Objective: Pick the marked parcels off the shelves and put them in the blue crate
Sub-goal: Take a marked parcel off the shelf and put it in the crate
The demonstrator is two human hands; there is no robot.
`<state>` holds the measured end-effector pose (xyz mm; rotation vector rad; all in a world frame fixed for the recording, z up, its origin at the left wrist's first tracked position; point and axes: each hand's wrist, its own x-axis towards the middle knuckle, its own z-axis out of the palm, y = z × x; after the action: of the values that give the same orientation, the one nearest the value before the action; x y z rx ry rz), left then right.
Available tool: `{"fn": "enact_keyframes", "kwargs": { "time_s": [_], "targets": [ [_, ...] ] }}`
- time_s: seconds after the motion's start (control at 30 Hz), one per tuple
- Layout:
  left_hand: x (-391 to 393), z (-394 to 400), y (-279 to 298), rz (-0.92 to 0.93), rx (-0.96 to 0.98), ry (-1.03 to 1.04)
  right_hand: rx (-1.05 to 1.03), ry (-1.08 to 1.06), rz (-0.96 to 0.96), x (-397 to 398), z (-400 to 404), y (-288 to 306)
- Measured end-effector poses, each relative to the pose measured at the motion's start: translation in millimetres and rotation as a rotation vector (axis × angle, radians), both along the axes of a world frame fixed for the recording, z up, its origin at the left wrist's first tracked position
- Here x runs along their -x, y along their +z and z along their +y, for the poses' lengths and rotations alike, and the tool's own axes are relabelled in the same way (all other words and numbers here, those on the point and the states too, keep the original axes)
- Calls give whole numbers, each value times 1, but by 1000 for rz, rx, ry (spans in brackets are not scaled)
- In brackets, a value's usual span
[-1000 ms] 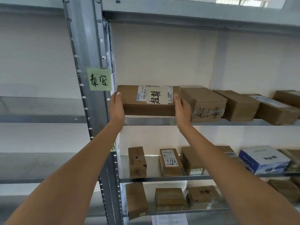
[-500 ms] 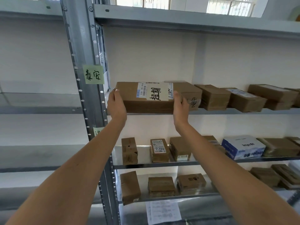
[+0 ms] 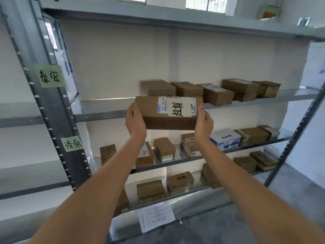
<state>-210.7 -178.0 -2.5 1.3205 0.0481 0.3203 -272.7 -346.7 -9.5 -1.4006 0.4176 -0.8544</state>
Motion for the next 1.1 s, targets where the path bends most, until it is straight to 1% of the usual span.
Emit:
{"fn": "enact_keyframes", "kwargs": {
  "time_s": [0.13,0.33,0.53,0.77,0.87,1.0,1.1],
  "targets": [
    [-8,-45,-22,13,-33,-79,-13,-92,43,3,-40,-17],
    [-30,-130,-43,66,-85,-238,-101,-217,105,-1,-116,-39],
    [-55,-224,-54,99,-95,-379,-94,-346,141,-12,-198,-49],
    [-81,-335,-72,113,-247,-507,-146,-478,176,-8,-288,-69],
    [-77,-385,-83,124,-319,-605,-162,-560,212,6,-332,-82],
    [-64,-451,-97,137,-345,-727,-163,-636,241,34,-396,-96],
    [-44,-509,-104,188,-325,-781,-180,-672,264,58,-446,-105]
  ]
}}
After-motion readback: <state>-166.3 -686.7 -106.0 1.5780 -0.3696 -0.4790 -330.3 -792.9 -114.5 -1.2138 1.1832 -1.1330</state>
